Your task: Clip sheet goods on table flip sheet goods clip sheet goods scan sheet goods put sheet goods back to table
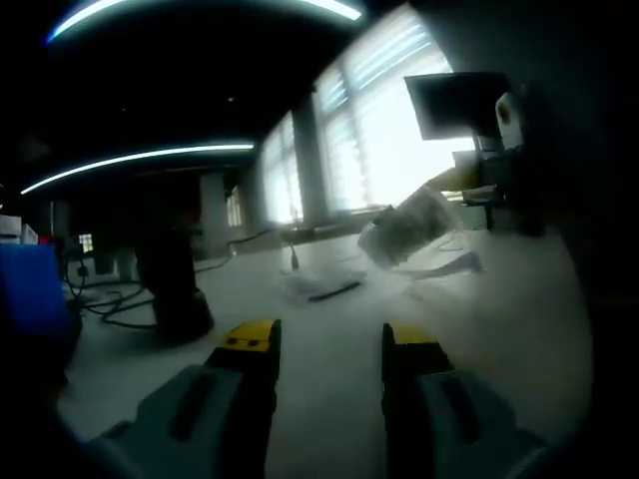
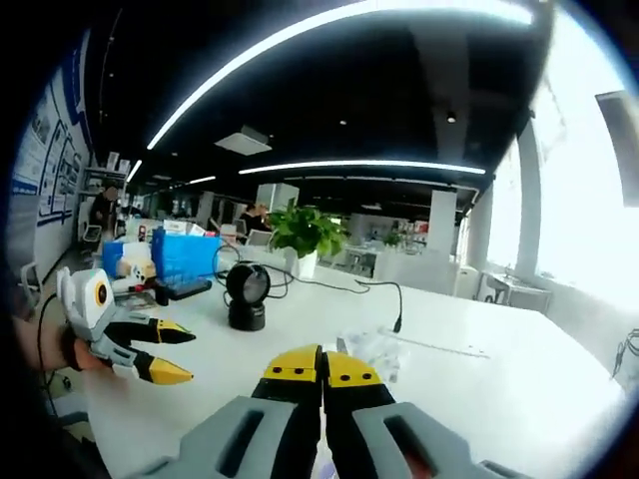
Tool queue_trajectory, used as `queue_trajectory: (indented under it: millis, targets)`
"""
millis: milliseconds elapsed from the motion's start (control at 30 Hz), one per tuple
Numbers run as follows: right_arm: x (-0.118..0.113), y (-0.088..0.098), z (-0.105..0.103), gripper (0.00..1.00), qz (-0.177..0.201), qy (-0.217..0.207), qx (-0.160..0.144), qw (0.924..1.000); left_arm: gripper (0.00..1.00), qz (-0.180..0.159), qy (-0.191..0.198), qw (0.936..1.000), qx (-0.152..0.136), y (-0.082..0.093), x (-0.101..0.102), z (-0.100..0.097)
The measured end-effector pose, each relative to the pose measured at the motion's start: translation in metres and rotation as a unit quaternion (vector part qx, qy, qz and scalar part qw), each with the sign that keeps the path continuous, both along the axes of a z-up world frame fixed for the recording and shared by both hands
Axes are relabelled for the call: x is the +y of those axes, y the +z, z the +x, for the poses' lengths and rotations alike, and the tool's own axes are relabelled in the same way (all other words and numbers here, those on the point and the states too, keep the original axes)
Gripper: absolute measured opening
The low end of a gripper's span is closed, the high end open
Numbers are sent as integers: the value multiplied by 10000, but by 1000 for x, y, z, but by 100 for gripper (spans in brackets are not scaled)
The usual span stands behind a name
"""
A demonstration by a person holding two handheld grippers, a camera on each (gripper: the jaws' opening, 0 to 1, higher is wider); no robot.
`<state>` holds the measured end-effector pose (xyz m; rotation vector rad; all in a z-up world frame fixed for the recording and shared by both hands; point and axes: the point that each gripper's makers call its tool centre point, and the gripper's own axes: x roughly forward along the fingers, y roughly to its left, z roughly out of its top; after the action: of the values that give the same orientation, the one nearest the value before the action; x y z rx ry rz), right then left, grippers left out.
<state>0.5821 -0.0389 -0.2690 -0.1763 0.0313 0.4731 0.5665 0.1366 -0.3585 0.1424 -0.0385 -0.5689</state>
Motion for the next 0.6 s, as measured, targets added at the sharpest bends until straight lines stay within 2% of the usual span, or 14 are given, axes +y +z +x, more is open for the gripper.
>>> queue_trajectory:
  millis: [600]
  targets:
    - [-20, 46, 9, 0, 500, -251, -320, 9979, 33, -17, -7, 10000, 0, 0, 0, -2]
